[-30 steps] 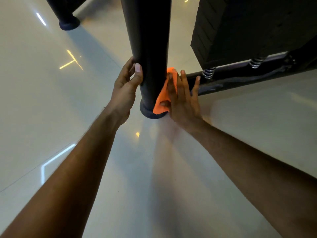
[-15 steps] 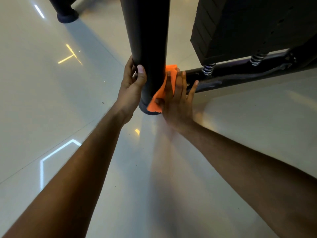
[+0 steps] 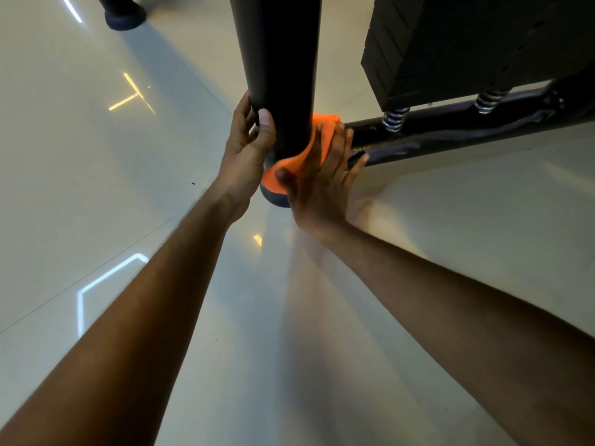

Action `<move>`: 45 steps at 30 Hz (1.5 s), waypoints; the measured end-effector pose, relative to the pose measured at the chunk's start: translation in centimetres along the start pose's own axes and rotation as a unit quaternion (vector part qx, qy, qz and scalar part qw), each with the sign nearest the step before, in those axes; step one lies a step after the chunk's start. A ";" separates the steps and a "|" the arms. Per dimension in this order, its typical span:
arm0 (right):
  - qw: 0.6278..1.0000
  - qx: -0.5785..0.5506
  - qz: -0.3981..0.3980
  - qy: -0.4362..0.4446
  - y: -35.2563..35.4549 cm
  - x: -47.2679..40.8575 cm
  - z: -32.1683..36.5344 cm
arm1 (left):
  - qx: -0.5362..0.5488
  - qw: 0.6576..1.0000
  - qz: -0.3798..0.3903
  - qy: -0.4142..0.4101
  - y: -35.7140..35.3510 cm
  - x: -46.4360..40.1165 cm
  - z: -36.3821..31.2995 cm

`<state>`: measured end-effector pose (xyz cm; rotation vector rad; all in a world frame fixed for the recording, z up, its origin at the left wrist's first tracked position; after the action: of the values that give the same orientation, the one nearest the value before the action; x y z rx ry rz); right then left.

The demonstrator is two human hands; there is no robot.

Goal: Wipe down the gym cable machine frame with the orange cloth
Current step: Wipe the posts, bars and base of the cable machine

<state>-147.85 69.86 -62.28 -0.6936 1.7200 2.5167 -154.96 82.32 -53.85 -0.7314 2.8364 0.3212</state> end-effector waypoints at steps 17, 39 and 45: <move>0.990 -0.011 0.021 0.139 1.1 -1.8 -1.7 | 0.010 1.000 -0.014 0.015 -0.5 1.2 1.4; 0.978 -0.050 0.004 0.204 4.3 -4.7 -6.8 | -0.019 0.995 -0.099 -0.003 -2.4 2.8 1.8; 0.979 -0.150 0.053 0.127 3.2 -2.3 -1.1 | -0.017 0.995 -0.096 0.001 -2.2 2.7 2.3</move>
<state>-146.20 68.12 -58.92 -1.0063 1.4871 2.9084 -155.90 79.76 -57.03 -1.0035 2.7394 0.3382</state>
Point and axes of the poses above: each hand's wrist, its own x-axis away from the middle knuckle, its own y-axis out of the back of the hand, z = x × y, the point moved 7 cm from there along -x, towards the middle knuckle, and after that the axes turned 12 degrees about -y, right-handed, at the moved point
